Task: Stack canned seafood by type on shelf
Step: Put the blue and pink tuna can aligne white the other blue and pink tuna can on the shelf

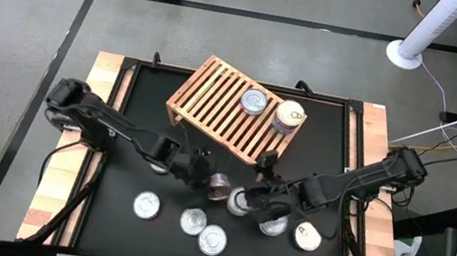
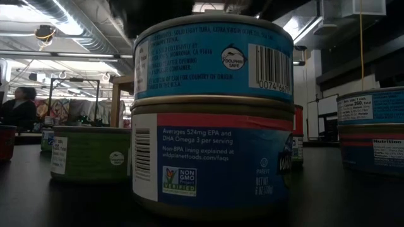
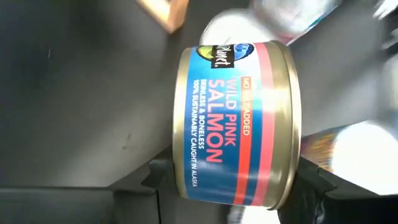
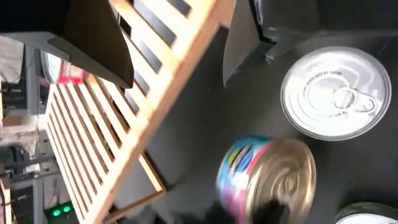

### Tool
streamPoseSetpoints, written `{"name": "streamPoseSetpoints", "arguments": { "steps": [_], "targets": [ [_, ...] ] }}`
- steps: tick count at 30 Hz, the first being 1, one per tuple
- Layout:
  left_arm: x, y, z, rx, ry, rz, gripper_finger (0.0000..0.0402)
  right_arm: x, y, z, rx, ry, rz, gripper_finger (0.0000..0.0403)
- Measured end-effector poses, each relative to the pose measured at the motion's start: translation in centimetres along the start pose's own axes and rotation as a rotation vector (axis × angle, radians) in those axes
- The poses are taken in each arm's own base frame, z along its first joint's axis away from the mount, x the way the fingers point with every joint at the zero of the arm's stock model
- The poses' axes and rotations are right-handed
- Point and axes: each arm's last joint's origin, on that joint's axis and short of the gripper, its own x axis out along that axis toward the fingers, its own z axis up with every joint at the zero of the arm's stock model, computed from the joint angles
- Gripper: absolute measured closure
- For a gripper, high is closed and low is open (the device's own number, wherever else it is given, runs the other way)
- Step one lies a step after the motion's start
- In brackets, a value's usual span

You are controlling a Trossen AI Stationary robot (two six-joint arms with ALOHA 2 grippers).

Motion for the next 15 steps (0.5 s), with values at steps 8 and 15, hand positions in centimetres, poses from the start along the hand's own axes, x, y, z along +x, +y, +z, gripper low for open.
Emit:
{"name": "streamPoseSetpoints", "arguments": {
  "steps": [8,15],
  "targets": [
    [-5.3,0.9,3.5,-0.257,-0.222,-0.16,0.0216,-2.5,-2.0,-1.3,0.046,-0.019,-0.019,0.0157],
    [-6.7,2.8,6.6,-0.451,-0.399,-0.274,0.0212,-3.9,-3.4,-1.9,0.078,-0.038,-0.145,0.0157]
  ]
}}
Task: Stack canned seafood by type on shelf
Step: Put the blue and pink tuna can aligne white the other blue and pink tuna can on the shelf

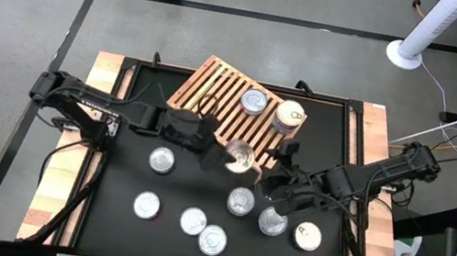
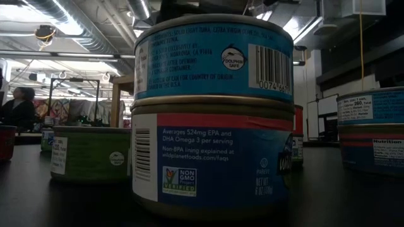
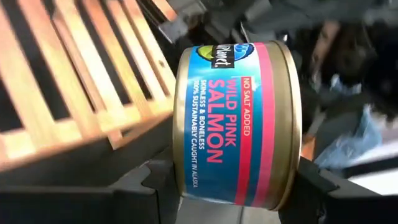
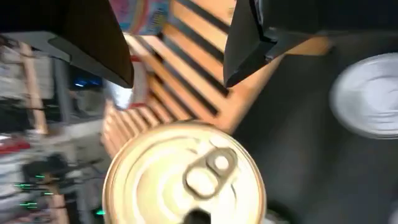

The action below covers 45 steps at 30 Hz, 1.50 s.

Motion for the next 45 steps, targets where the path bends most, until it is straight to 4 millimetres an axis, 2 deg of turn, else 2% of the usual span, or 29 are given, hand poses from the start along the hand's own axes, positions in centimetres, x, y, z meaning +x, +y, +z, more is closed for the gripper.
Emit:
{"name": "streamPoseSetpoints", "arguments": {
  "steps": [6,10,22,34,45],
  "targets": [
    [0.2,1.9,1.9,-0.139,-0.04,0.055,0.0211,-0.2,-0.6,-0.1,0.006,0.012,-0.139,0.0157],
    [0.3,2.6,2.7,-0.243,-0.064,0.067,0.0209,-0.2,-0.6,-0.1,0.007,0.011,-0.14,0.0157],
    [1.4,4.5,3.3,-0.47,-0.075,0.126,0.0203,-0.1,-0.3,0.0,0.006,0.0,-0.043,0.0157],
    [2.5,6.0,3.5,-0.437,-0.074,0.179,0.0202,-0.1,-0.2,0.0,0.005,-0.001,-0.025,0.0157],
    [2.4,6.8,4.4,-0.445,-0.106,0.193,0.0201,-0.1,-0.2,0.0,0.005,-0.005,0.007,0.0157]
  ]
}}
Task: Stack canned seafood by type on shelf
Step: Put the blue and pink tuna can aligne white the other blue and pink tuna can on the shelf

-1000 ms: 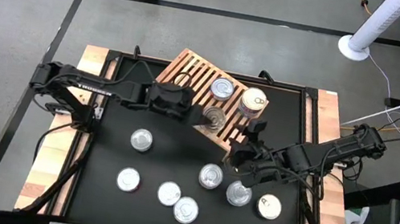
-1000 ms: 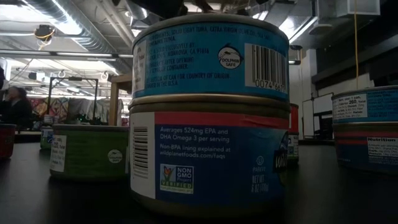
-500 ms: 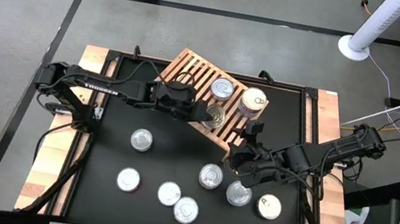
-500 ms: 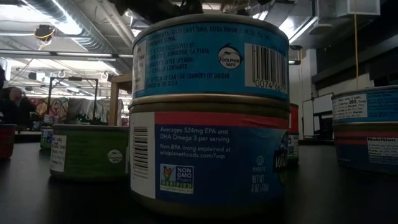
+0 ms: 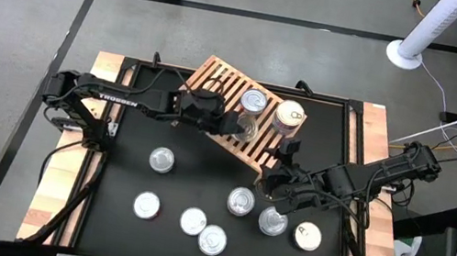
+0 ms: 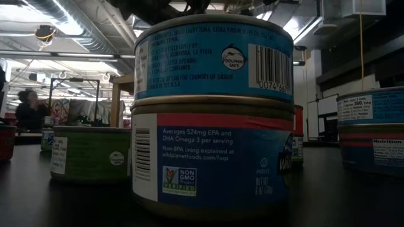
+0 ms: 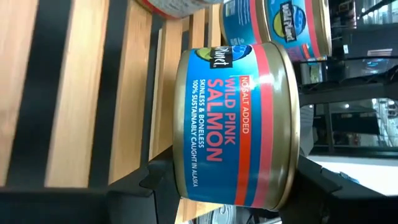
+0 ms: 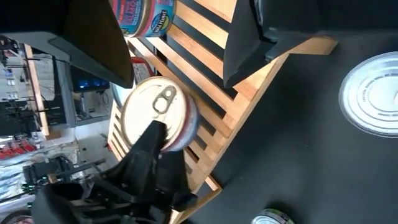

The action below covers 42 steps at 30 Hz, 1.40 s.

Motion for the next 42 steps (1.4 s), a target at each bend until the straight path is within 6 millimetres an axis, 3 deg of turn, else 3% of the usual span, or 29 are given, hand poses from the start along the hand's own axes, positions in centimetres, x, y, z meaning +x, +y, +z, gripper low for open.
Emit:
{"name": "streamPoseSetpoints", "arguments": {
  "steps": [9,24,35,42],
  "targets": [
    [0.0,0.0,0.1,0.152,-0.004,0.001,0.0201,0.0,0.1,0.0,0.0,-0.002,0.021,0.0157],
    [0.0,0.1,0.4,0.173,-0.036,0.015,0.0199,0.0,0.1,0.0,-0.005,0.002,0.023,0.0157],
    [0.0,0.2,0.7,0.11,0.015,-0.007,0.0123,0.0,0.1,-0.1,-0.033,0.003,0.028,0.0157],
    [-0.2,0.8,2.2,0.039,0.183,-0.058,0.0124,0.0,0.1,-0.1,-0.039,0.008,0.029,0.0157]
  ]
}}
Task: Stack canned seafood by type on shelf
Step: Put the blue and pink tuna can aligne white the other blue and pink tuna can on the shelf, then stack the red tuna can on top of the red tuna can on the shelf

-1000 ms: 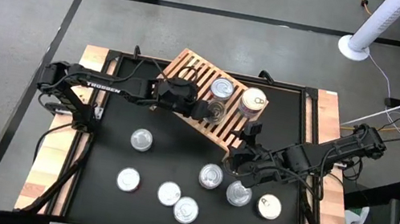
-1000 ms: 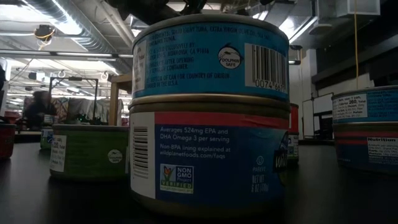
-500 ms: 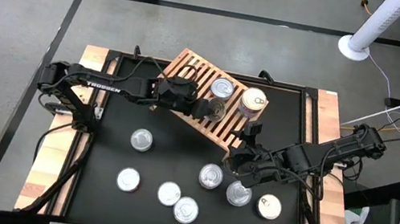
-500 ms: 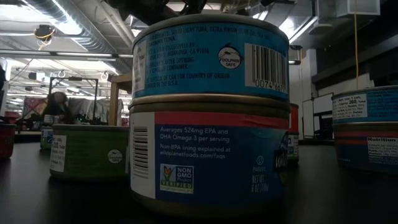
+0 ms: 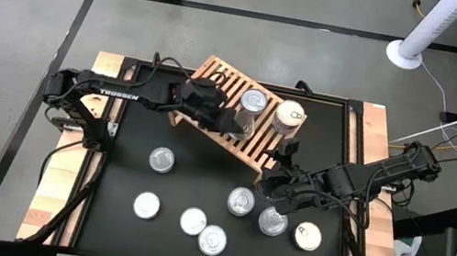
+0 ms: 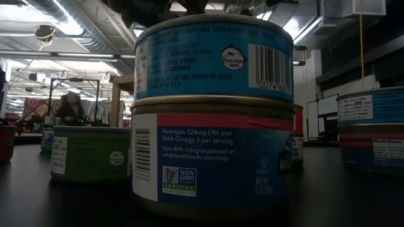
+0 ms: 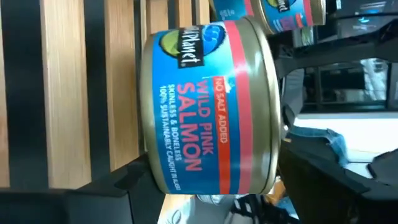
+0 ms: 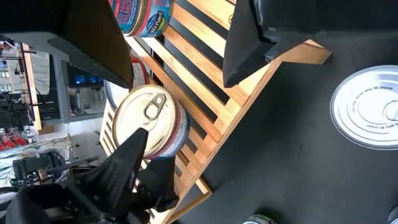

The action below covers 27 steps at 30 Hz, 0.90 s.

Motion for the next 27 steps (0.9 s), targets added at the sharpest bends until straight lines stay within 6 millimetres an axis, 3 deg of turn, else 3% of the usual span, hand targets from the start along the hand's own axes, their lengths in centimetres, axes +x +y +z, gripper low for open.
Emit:
{"name": "streamPoseSetpoints", "arguments": {
  "steps": [16,27],
  "targets": [
    [-1.4,1.6,3.3,-0.079,0.017,0.001,0.0127,0.0,0.0,-0.1,-0.006,0.006,0.001,0.0157],
    [-3.8,2.2,3.6,-0.058,0.031,0.084,0.0128,0.0,0.0,-0.1,-0.01,0.011,0.003,0.0157]
  ]
}}
